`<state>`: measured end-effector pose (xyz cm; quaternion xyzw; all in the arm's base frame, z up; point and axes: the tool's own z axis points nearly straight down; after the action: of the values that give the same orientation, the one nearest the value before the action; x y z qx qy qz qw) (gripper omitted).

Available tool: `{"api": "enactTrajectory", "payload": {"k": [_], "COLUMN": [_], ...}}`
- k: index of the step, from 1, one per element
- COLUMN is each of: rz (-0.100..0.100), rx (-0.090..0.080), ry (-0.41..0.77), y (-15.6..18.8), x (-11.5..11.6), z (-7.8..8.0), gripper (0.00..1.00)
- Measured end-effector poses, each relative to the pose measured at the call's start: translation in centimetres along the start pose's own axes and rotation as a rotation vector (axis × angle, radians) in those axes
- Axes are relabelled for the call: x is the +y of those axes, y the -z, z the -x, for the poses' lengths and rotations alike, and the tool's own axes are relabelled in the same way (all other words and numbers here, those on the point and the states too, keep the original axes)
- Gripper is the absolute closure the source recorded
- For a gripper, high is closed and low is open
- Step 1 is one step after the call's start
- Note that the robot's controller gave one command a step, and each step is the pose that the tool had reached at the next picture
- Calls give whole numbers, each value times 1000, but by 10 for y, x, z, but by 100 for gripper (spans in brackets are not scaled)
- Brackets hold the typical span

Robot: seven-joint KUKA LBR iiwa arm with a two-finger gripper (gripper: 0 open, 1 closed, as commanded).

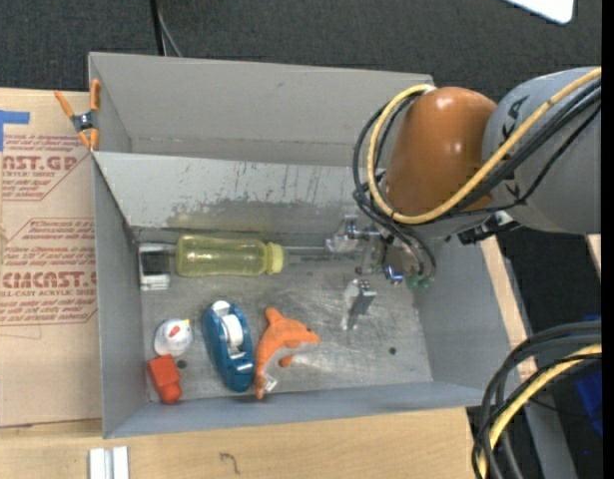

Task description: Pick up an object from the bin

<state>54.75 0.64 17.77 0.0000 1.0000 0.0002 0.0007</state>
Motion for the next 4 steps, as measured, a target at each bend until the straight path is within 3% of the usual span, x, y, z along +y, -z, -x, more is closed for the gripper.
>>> {"api": "enactTrajectory", "payload": {"k": [1,2,3,4], "rz": [0,-2,0,0], "rx": [0,-6,-2,-2], "ry": [0,52,363,363], "y": [0,-28,-104,-104], "x": [0,19,70,70], "z": [0,-23,-22,-22], "gripper": [0,0,100,100]}}
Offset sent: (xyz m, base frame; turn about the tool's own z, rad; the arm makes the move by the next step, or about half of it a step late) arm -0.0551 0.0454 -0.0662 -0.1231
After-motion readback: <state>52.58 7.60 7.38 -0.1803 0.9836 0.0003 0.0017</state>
